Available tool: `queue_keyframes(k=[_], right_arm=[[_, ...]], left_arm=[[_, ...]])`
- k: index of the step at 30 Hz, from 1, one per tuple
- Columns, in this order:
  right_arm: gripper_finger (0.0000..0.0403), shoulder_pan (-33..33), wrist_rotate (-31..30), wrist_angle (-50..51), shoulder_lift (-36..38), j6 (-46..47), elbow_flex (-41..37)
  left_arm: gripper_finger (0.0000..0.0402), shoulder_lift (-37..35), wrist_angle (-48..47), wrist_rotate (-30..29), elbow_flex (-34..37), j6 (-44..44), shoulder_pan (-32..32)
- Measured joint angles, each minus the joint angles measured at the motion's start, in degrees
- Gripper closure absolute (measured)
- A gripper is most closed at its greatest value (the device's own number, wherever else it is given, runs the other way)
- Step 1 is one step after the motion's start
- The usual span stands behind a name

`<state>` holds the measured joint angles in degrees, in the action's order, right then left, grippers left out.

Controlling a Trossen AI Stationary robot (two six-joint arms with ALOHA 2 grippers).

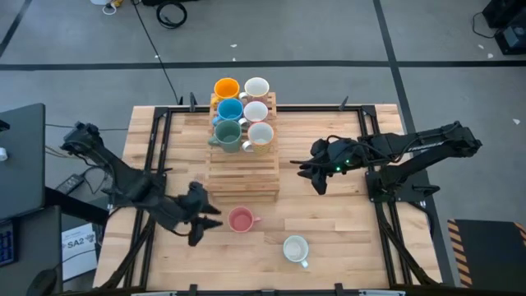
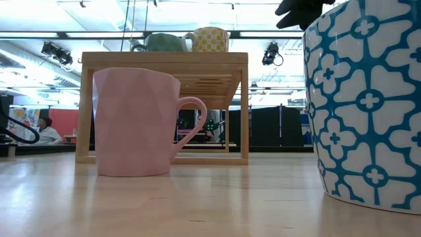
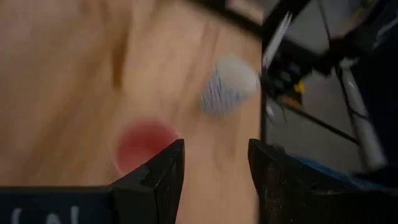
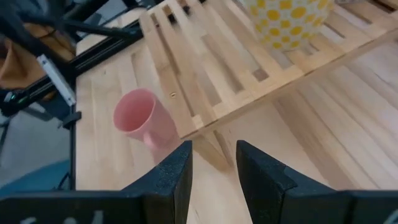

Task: Place coffee mugs
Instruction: Put the pink mug on the shelf

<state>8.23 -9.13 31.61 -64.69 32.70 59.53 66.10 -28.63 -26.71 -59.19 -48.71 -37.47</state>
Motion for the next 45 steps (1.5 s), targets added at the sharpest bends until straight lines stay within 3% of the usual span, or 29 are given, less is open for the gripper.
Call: queue_keyframes(k=[4,12,16,20,30,45], right_arm=[[0.0273,0.0,2.3,-0.2,0.0,-2.3,0.0],[0.0273,0.0,3.2,-0.9,0.0,-6.0,0.0],[0.0273,0.0,3.3,-1.1,0.0,-7.7,0.0],[0.0273,0.0,3.3,-1.1,0.0,-10.2,0.0],[0.0273,0.0,3.3,-1.1,0.0,-13.4,0.0],[0.0273,0.0,3.4,-1.1,0.0,-13.4,0.0]], left_arm=[[0.0219,4.0,-4.6,5.9,-0.6,-12.8,0.3],[0.0219,10.3,-10.3,6.6,-0.6,-36.7,4.8],[0.0219,13.0,-10.2,11.1,-0.6,-42.5,7.3],[0.0219,16.2,-9.9,15.0,-0.6,-45.4,9.0],[0.0219,22.1,-7.4,17.5,-0.7,-45.8,12.4],[0.0240,23.1,-7.1,17.7,-0.8,-43.0,12.6]])
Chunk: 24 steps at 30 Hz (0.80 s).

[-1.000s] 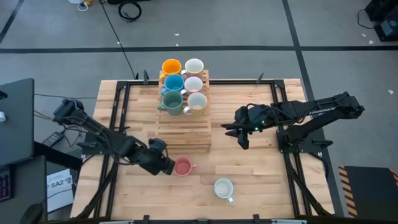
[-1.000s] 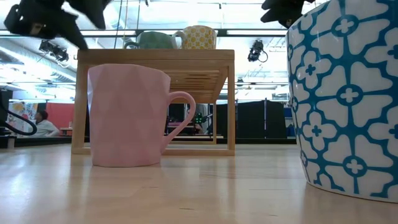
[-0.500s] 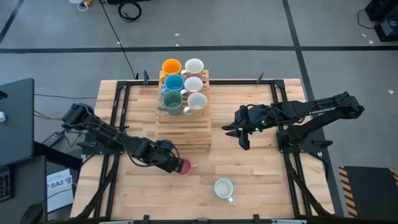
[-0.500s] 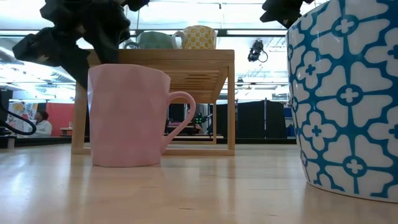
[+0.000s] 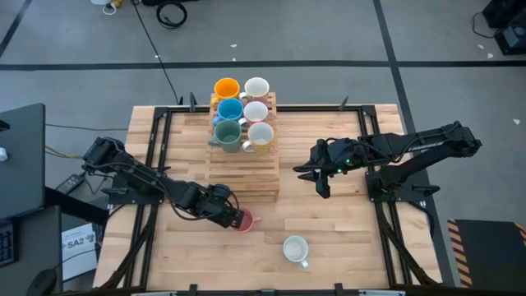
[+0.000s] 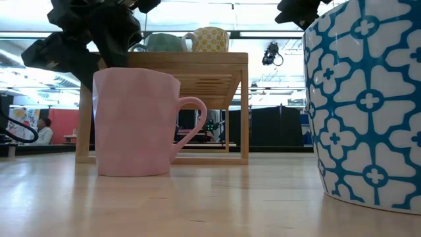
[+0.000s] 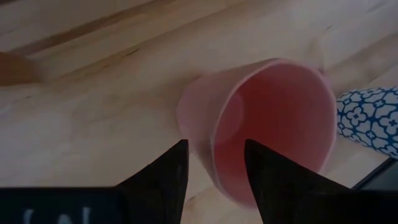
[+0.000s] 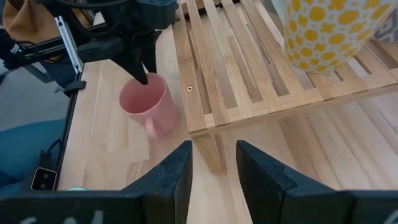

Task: Place coffee mugs
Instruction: Put the pink mug on the shelf

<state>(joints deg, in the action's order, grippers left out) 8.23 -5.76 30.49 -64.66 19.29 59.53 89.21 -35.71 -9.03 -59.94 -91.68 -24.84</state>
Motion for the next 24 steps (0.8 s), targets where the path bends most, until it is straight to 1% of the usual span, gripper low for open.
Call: queue_keyframes(k=[5,7,10,24], right_arm=[[0.0273,0.0,0.0,0.0,0.0,0.0,0.0],[0.0273,0.0,0.7,0.0,0.0,0.0,0.0],[0.0273,0.0,1.4,0.0,0.0,0.0,0.0],[0.0273,0.0,1.4,0.0,0.0,0.0,0.0]], left_arm=[[0.0241,0.0,0.0,0.3,0.1,-0.1,-1.2],[0.0241,0.3,0.3,2.9,0.2,-1.0,-1.9],[0.0241,0.5,-0.3,4.7,0.6,-1.2,-2.6],[0.0242,0.3,0.7,3.2,0.4,-0.9,-2.3]])
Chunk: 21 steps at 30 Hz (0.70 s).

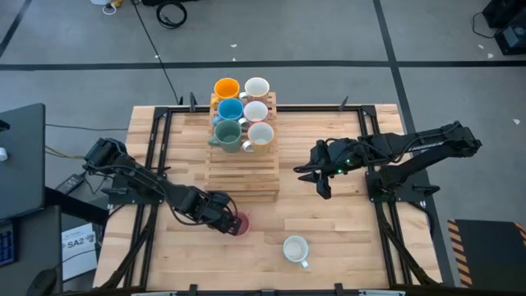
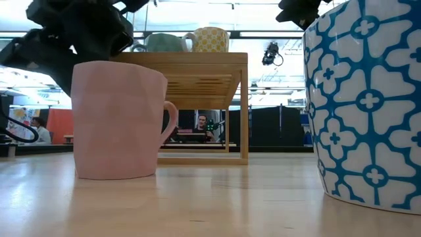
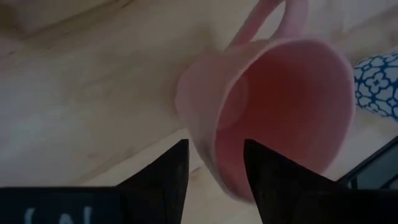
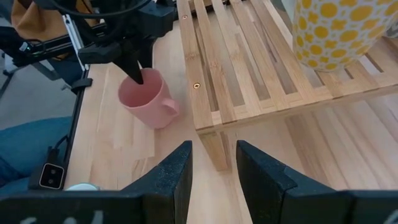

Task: Place coffee mugs
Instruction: Put the pink mug on the shelf

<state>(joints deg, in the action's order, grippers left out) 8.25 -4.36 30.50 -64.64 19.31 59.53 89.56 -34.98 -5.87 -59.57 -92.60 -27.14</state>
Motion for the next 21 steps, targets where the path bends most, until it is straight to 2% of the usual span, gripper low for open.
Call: queue_keyframes(k=[6,17,21], right_arm=[[0.0273,0.0,0.0,0.0,0.0,0.0,0.0],[0.0273,0.0,0.0,0.0,0.0,0.0,0.0],[0.0273,0.0,0.0,0.0,0.0,-1.4,0.0]], left_arm=[[0.0265,-0.1,0.0,-0.1,0.0,0.1,0.0],[0.0367,-0.1,-0.9,0.0,-0.1,0.4,-0.1],[0.0383,-0.1,-0.6,1.5,-0.1,1.5,-0.1]])
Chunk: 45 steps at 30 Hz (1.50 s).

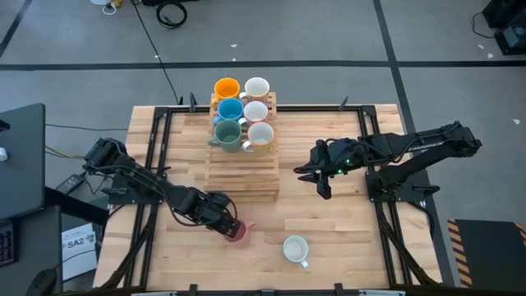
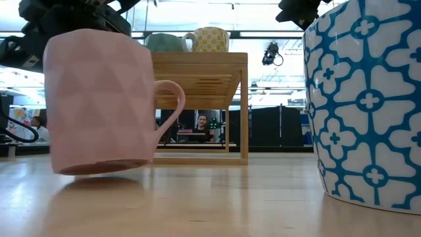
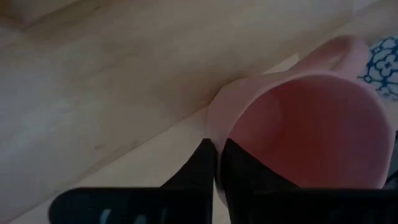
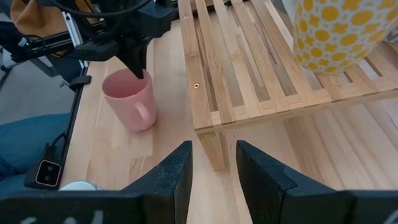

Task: Place coffee mugs
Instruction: Put the pink mug on the shelf

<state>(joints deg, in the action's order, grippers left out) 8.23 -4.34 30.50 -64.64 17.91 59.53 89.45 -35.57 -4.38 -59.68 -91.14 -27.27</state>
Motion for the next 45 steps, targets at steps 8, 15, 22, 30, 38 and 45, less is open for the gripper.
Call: queue_keyframes(k=[8,15,22,30,38,45], right_arm=[[0.0273,0.0,0.0,0.0,0.0,-0.1,0.0],[0.0273,0.0,0.0,-0.2,0.0,-0.1,0.0],[0.0273,0.0,0.0,-2.8,0.0,-0.1,0.0],[0.0273,0.0,0.0,-3.1,0.0,-0.1,0.0],[0.0273,0.0,0.0,-3.1,0.0,-0.1,0.0],[0.0273,0.0,0.0,-3.1,0.0,-0.1,0.0]], left_arm=[[0.0383,-1.3,-0.3,2.3,-1.5,8.0,0.0],[0.0383,-2.3,-8.2,0.2,-13.0,23.9,0.9],[0.0383,-2.3,-18.9,-6.5,-27.4,46.4,5.0],[0.0383,-2.3,-27.6,-7.7,-42.6,70.1,13.7],[0.0383,-2.3,-37.9,-8.2,-50.3,78.5,23.4],[0.0383,-2.3,-44.5,-7.9,-49.4,84.6,28.3]])
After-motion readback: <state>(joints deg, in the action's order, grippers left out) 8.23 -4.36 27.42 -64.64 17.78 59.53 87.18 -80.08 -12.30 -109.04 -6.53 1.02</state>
